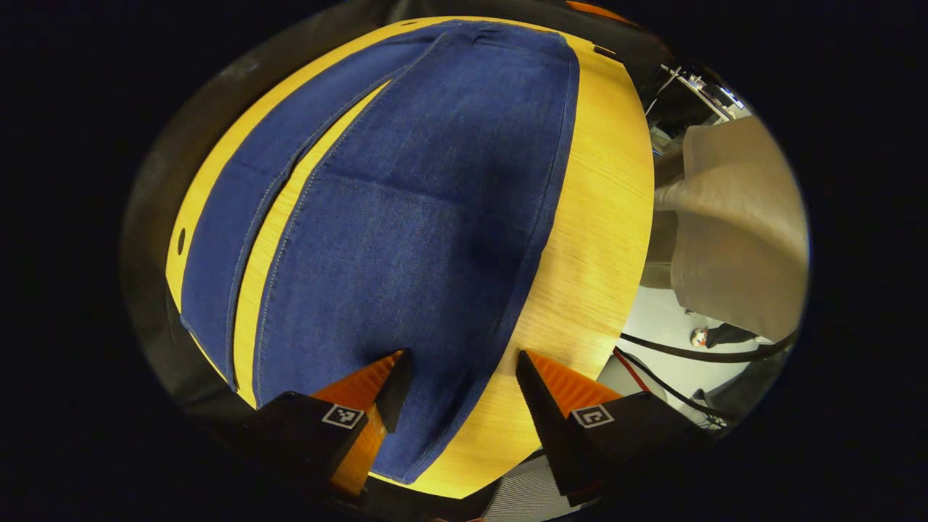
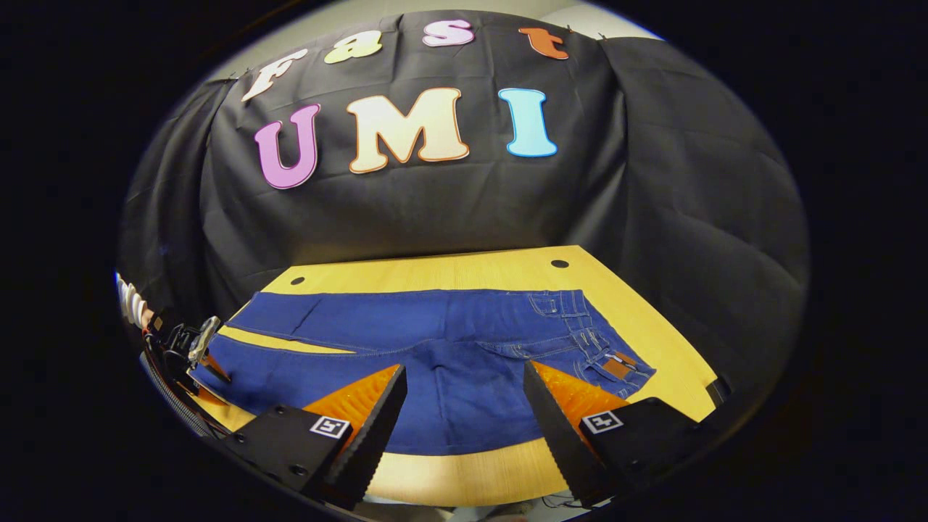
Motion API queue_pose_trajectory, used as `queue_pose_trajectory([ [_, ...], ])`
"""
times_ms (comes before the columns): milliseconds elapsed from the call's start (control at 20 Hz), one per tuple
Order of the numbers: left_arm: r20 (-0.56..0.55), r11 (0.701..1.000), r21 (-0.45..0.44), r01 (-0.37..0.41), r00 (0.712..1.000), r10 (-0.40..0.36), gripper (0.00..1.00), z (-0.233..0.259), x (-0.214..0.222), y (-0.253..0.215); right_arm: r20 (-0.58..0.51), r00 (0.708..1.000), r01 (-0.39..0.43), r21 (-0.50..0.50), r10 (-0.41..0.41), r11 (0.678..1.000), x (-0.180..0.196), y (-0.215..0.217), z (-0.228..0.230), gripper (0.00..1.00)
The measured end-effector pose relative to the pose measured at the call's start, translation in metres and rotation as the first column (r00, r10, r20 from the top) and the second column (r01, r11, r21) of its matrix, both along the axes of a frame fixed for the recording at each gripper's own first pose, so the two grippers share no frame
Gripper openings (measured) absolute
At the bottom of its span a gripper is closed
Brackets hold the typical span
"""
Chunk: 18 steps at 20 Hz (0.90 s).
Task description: Grasp the waist and the cuffs of the jeans and fold them to make the two legs overlap; first hold the waist and fold one-third of the jeans toward the cuffs, then hold the cuffs and fold the remaining one-third in the same direction to finish folding.
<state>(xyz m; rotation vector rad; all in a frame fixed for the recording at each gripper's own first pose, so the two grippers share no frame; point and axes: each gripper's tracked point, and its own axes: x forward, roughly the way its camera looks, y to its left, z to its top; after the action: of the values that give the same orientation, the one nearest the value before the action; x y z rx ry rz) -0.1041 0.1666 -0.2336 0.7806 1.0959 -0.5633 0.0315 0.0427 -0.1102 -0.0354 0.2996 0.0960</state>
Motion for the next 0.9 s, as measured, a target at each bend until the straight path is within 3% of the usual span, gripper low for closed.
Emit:
queue_pose_trajectory([
  [200, -0.014, 0.999, 0.024, 0.032, 0.999, -0.032, 0.88, 0.000, -0.001, -0.003, -0.028, 0.999, -0.017, -0.011, 0.017, 1.000, 0.007, 0.003, -0.004, 0.98],
  [400, -0.001, 1.000, 0.007, 0.012, 1.000, -0.012, 0.82, 0.002, 0.004, -0.001, -0.022, 0.999, -0.034, 0.009, 0.034, 0.999, 0.014, 0.006, 0.002, 0.98],
  [600, -0.010, 1.000, 0.025, 0.014, 1.000, -0.014, 0.59, 0.000, 0.006, 0.000, -0.041, 0.998, -0.046, 0.016, 0.046, 0.999, 0.021, 0.004, 0.004, 0.98],
  [750, -0.005, 0.998, 0.046, 0.036, 0.999, -0.036, 0.32, 0.003, 0.008, -0.001, -0.077, 0.994, -0.079, 0.012, 0.079, 0.997, 0.023, 0.004, 0.001, 0.98],
  [800, 0.001, 0.999, 0.046, 0.027, 1.000, -0.028, 0.21, 0.002, 0.010, -0.001, -0.094, 0.991, -0.094, 0.000, 0.093, 0.996, 0.022, 0.005, 0.000, 1.00],
  [850, -0.003, 0.999, 0.043, 0.017, 1.000, -0.017, 0.03, 0.002, 0.010, -0.001, -0.109, 0.988, -0.112, -0.013, 0.110, 0.994, 0.022, 0.005, -0.001, 0.98],
  [900, -0.005, 0.999, 0.037, 0.021, 1.000, -0.021, 0.00, 0.003, 0.010, -0.001, -0.124, 0.984, -0.129, -0.024, 0.126, 0.991, 0.022, 0.006, -0.002, 0.97],
])
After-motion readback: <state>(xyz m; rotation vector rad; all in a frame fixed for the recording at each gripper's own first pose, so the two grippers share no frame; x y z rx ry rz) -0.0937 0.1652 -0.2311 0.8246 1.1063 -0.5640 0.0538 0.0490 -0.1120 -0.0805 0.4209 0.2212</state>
